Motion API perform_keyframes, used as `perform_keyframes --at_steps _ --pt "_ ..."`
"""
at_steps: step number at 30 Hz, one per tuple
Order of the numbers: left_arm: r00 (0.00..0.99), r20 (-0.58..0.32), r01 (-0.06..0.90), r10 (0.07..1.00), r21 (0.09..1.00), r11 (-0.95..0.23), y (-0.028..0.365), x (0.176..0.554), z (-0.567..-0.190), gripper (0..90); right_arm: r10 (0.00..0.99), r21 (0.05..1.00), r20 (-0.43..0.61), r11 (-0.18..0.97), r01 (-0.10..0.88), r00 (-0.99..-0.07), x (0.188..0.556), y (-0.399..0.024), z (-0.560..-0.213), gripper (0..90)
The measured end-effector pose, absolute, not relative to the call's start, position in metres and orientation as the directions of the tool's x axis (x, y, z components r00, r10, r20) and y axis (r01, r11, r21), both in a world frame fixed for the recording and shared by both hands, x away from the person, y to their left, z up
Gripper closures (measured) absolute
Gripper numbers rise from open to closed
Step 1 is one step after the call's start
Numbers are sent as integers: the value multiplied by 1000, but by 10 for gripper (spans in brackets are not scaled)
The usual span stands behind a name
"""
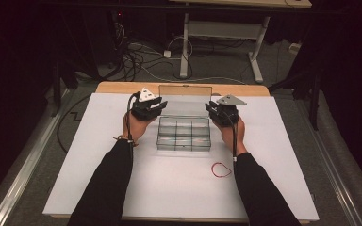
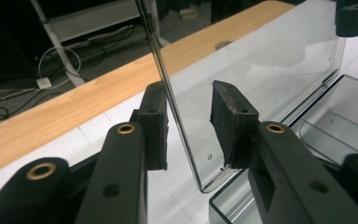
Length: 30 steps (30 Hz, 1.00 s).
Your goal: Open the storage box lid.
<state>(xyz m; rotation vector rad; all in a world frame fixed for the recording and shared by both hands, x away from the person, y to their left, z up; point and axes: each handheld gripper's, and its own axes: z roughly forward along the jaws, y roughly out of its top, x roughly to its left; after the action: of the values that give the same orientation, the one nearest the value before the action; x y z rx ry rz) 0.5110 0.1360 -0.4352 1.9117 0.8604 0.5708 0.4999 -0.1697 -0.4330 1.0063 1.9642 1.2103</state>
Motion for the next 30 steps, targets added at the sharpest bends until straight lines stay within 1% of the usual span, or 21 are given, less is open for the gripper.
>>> perform_keyframes --at_steps 10,14,23,25,30 --pt "637 17 381 771 862 -333 135 512 -454 630 855 879 -89 308 363 -510 501 -168 -449 739" --pt "633 7 390 774 861 -326 135 512 -457 629 857 878 -53 285 385 -513 500 -169 -456 735" --pt "638 -1 397 770 857 -328 135 508 -462 619 859 878 -37 271 393 -510 499 -170 -456 735" --pt "637 -16 402 771 860 -314 135 507 -463 617 861 878 -36 270 396 -507 499 -169 -456 735" --pt "634 -10 400 773 860 -317 135 507 -463 620 863 877 -43 274 394 -503 499 -168 -456 734"
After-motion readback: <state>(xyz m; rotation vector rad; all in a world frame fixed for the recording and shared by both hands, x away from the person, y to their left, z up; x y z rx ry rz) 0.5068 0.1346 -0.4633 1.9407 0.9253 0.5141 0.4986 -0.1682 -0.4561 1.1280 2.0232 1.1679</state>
